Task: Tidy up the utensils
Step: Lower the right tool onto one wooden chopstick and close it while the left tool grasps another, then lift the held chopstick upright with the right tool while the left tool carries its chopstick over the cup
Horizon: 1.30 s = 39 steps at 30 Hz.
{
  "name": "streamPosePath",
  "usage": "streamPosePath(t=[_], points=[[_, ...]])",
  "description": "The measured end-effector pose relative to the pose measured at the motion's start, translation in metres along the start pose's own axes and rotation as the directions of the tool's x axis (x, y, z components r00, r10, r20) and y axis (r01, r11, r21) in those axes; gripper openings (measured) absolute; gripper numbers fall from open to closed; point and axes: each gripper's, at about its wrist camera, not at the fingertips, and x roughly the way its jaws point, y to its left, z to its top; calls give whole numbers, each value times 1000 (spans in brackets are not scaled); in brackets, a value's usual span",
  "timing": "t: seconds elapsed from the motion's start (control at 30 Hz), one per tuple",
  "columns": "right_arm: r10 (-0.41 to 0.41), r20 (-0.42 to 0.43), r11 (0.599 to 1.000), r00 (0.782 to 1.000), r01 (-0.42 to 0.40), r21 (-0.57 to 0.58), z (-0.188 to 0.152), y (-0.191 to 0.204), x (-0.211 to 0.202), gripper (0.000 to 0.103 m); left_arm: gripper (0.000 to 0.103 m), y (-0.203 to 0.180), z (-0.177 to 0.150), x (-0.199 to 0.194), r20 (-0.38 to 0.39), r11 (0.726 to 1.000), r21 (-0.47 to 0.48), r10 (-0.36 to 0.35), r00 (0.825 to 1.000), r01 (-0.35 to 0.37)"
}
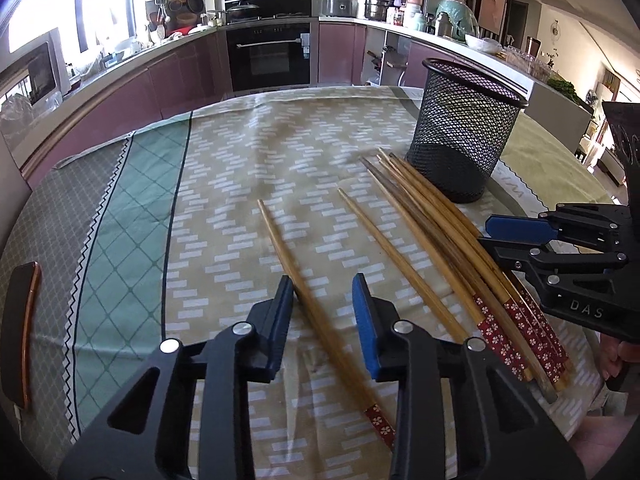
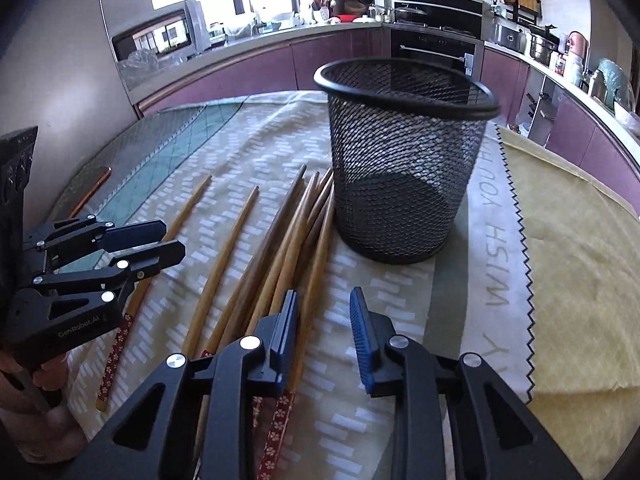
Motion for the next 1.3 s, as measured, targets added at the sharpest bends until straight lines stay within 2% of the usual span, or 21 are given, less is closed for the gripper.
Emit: streamPosePath(t=[0.07,0.2,0.37,0.53,0.73,1.0,1.2,1.3], points=[[3,-2,1000,1000,-3,1,2,0,2,22,28,0,1,2,-2,1000,-5,-5,1000,5],[38,-7,999,999,-38,19,5,-1,5,8,13,0,3,4,-8,1000,-17,-23,1000,23],[57,15,998,998,-57,37,5,-3,0,6,8,4,5,4,1,998,-60,-22,1000,22],[76,57,996,995,-78,32,7,-4,-16,6,8,9,7,-2,25,997,-78,-24,999,26],[137,153,990,979,-140,13,11,-6,-46,6,8,12,17,-26,86,993,-72,-91,992,97],[180,239,982,954,-188,10,22,-14,-78,6,8,10,40,-62,180,975,-51,-206,962,218],[177,313,982,933,-188,7,33,-21,-100,6,8,7,58,-91,256,959,-27,-265,929,281],[169,350,984,921,-181,0,38,-24,-110,6,8,4,65,-106,294,957,-9,-274,916,289]])
